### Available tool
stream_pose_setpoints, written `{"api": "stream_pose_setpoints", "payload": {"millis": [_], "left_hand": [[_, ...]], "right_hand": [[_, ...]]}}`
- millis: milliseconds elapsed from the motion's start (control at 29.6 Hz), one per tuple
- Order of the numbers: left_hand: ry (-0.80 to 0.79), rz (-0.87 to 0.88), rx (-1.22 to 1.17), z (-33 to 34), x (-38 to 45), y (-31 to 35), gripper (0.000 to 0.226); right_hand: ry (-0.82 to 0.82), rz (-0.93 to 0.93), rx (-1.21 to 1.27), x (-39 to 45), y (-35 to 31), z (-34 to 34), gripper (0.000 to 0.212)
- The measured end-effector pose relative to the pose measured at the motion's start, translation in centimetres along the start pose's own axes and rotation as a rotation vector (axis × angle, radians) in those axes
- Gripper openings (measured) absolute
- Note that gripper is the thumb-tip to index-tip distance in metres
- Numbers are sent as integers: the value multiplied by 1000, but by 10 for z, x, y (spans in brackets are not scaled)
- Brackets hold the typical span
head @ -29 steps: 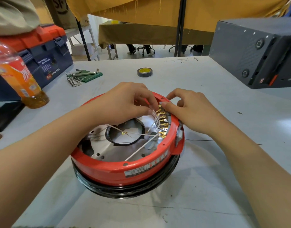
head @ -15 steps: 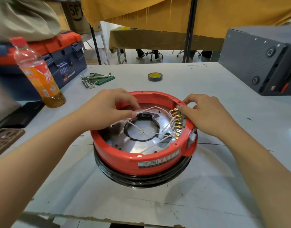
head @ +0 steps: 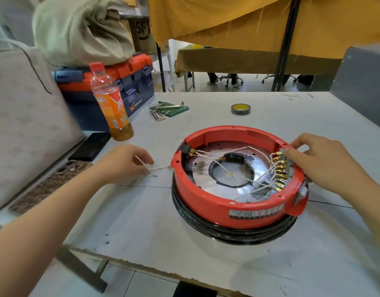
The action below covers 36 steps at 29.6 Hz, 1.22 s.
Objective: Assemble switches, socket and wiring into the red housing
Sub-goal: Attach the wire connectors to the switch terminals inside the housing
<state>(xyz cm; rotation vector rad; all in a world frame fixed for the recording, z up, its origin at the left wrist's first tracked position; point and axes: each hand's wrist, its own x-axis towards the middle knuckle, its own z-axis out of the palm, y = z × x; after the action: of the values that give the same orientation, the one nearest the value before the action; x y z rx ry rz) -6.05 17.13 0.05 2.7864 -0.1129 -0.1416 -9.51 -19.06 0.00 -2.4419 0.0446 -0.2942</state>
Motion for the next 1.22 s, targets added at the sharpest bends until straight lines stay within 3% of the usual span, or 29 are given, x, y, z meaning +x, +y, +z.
{"api": "stream_pose_setpoints", "payload": {"millis": [270,574,777,1216], "left_hand": [[142,52,-78,19,14,0,17],[137,142,-66,31,23,17,16],[271,159,-276,11,10,10,13],[272,306,-308,-9,-12,33,12]], "right_hand": [[7,1,-16,1,2,1,16],[-10,8,-12,3,4,1,16],[-7,13,-16,4,6,3,16],[-12,0,-21,4,5,2,13]]}}
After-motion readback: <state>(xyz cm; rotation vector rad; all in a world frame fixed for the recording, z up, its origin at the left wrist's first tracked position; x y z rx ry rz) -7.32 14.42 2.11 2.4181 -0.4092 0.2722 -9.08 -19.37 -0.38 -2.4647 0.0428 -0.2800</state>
